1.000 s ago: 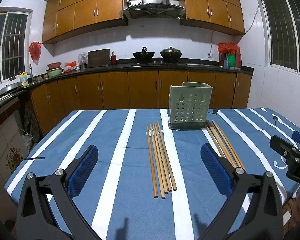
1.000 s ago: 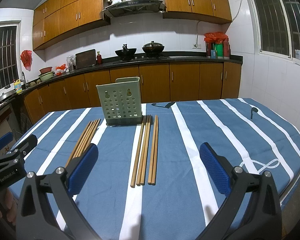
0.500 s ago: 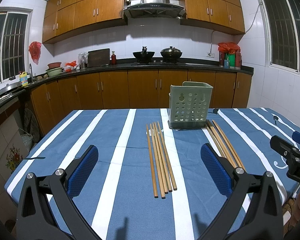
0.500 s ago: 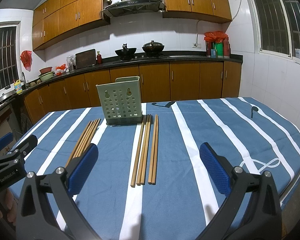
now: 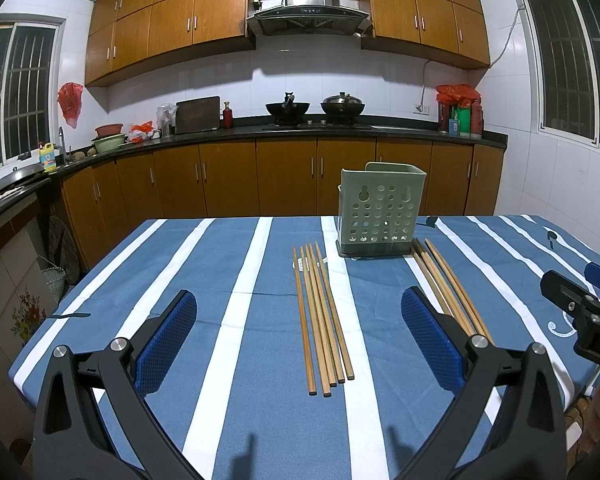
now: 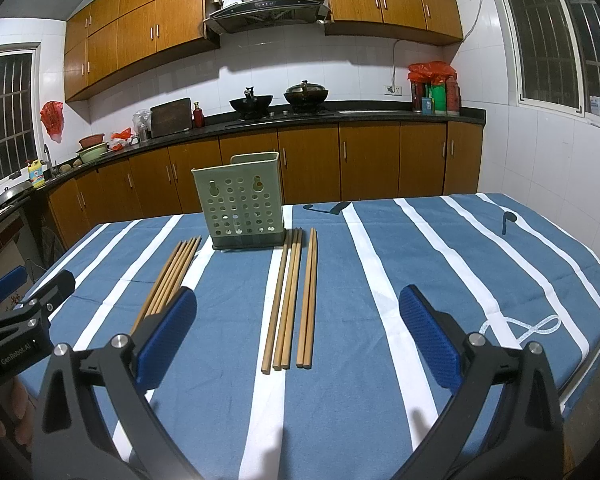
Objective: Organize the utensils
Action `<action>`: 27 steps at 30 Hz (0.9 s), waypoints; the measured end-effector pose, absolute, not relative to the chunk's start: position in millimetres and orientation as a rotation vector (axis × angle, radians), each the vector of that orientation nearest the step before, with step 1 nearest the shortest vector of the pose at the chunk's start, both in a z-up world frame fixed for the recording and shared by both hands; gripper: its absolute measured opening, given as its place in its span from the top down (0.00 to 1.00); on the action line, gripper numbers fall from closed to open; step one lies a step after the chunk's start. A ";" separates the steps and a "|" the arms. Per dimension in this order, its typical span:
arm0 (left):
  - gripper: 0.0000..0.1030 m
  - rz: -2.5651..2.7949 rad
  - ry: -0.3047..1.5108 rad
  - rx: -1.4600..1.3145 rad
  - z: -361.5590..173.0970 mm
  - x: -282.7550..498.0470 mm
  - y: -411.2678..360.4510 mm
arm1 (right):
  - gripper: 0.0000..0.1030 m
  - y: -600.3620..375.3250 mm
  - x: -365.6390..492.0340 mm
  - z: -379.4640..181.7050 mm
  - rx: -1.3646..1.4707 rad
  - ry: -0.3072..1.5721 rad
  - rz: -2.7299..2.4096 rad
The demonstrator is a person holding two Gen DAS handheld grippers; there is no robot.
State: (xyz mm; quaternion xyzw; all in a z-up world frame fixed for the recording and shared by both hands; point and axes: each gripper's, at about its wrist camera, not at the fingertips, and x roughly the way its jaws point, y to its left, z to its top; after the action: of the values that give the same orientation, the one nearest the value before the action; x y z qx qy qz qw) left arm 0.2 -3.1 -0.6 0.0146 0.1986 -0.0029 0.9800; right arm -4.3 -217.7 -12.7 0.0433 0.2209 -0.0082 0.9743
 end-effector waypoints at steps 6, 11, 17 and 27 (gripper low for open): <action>0.02 -0.006 0.401 0.030 -0.6 0.5 -3.6 | 0.04 -217.7 -3.8 -13.2 0.088 0.447 -0.016; 0.02 -0.005 0.402 0.030 -0.7 0.4 -3.8 | 0.04 -217.2 -3.4 -13.5 0.090 0.449 -0.017; 0.02 0.006 0.413 0.024 -12.1 1.0 -5.4 | 0.04 -215.8 0.6 -16.7 0.095 0.460 -0.019; 0.02 0.042 0.536 0.002 -26.8 30.7 14.2 | 0.04 -225.9 21.7 -34.6 0.106 0.558 -0.061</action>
State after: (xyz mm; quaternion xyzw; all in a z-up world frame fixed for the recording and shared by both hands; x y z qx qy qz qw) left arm 30.7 14.2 -26.8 0.0011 0.2648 0.0207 0.9641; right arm 21.7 -225.9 -34.6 0.0521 0.2751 -0.0302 0.9595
